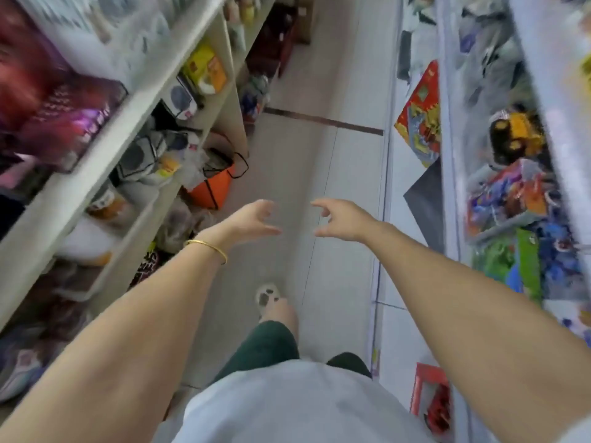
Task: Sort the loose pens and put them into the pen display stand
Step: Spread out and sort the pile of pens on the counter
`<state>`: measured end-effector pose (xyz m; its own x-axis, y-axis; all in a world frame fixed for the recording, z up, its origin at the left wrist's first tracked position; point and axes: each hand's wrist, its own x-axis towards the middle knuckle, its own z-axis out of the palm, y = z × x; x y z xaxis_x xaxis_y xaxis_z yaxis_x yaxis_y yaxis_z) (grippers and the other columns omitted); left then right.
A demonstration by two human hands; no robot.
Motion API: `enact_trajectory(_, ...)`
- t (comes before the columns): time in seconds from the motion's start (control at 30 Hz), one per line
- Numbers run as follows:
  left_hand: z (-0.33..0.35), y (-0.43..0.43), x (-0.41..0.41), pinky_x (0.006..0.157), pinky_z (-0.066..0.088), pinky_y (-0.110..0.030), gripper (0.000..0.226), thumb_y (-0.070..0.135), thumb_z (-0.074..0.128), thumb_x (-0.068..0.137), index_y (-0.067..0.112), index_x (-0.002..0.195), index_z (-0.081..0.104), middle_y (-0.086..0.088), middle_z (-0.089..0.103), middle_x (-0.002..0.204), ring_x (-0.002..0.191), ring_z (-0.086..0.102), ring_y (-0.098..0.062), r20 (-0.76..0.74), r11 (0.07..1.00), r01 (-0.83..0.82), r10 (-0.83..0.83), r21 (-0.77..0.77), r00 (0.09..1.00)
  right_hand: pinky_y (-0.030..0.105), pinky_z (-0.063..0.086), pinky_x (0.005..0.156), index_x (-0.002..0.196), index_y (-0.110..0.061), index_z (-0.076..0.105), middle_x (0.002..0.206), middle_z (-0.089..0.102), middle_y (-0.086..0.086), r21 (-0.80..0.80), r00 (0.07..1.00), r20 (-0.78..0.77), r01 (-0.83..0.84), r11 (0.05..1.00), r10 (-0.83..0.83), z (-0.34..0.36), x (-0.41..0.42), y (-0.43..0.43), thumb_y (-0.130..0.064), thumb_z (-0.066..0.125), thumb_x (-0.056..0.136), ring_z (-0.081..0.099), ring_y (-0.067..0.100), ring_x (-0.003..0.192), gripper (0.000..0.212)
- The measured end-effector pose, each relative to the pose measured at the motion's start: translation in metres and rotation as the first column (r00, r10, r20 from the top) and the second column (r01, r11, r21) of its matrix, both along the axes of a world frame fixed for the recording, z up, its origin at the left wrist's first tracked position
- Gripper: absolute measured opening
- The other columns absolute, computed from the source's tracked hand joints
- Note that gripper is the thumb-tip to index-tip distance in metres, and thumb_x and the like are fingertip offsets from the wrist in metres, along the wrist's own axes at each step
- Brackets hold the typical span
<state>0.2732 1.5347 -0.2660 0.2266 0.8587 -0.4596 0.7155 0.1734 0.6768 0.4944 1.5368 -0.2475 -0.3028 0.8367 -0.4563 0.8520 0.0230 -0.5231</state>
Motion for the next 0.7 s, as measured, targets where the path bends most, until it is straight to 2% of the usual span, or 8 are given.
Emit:
enact_trajectory(0.13,-0.014,0.121,0.009,0.108,0.039,-0.032,0.069,0.021,0.073,0.083,0.014,0.143,0.039,-0.010,0.048,0.141,0.128,0.049,-0.022,-0.022,1.000,-0.008,0.008,-0.003,1.000,0.028,0.042,0.090,0.145,-0.024,0.036,0.135,0.050,0.004,-0.001,0.999,-0.010,-0.031,1.000,0.031,-0.010,0.005,0.127,-0.031,0.070,0.085,0.053,0.019,0.116,0.069)
enact_trajectory(0.27,-0.009,0.254,0.011,0.101,0.041,-0.028,0.067,0.022,0.072,0.084,0.016,0.142,0.039,-0.008,0.049,0.140,0.126,0.050,-0.021,-0.001,0.999,-0.045,0.045,0.011,0.999,0.029,0.043,0.091,0.145,-0.024,0.035,0.137,0.048,0.005,-0.022,0.998,0.010,-0.066,0.998,0.066,-0.005,0.002,0.267,-0.031,0.070,0.085,0.050,0.019,0.118,0.069)
enact_trajectory(0.4,0.021,0.388,0.013,0.099,0.041,-0.029,0.068,0.020,0.072,0.084,0.016,0.143,0.038,-0.009,0.049,0.140,0.125,0.050,-0.022,0.016,0.995,-0.080,0.079,0.051,0.997,0.030,0.040,0.096,0.145,-0.025,0.035,0.136,0.050,0.006,0.065,0.997,-0.021,-0.076,0.995,0.077,0.025,-0.005,0.400,-0.033,0.070,0.085,0.050,0.020,0.120,0.069)
enact_trajectory(0.53,0.043,0.488,0.019,0.102,0.040,-0.029,0.067,0.020,0.071,0.085,0.017,0.144,0.038,-0.008,0.048,0.141,0.128,0.048,-0.021,0.008,0.994,-0.075,0.075,0.075,0.997,0.028,0.040,0.093,0.144,-0.025,0.037,0.134,0.052,0.004,0.081,0.996,-0.027,-0.079,0.994,0.081,0.037,-0.003,0.507,-0.033,0.070,0.084,0.051,0.019,0.119,0.069)
enact_trajectory(0.63,0.045,0.560,0.013,0.098,0.037,-0.025,0.067,0.020,0.071,0.086,0.016,0.144,0.037,-0.008,0.047,0.142,0.129,0.047,-0.021,-0.010,0.992,-0.093,0.094,0.086,0.995,0.033,0.043,0.099,0.143,-0.025,0.038,0.131,0.053,0.004,0.080,0.995,-0.031,-0.094,0.992,0.097,0.031,-0.008,0.590,-0.035,0.072,0.082,0.053,0.020,0.117,0.070)
enact_trajectory(0.7,0.042,0.608,0.008,0.098,0.039,-0.026,0.069,0.020,0.071,0.086,0.016,0.145,0.036,-0.010,0.047,0.143,0.128,0.047,-0.024,-0.019,0.989,-0.122,0.124,0.089,0.992,0.032,0.042,0.099,0.143,-0.022,0.038,0.132,0.053,0.004,0.101,0.991,-0.049,-0.121,0.987,0.126,0.028,-0.013,0.646,-0.033,0.072,0.082,0.053,0.019,0.118,0.071)
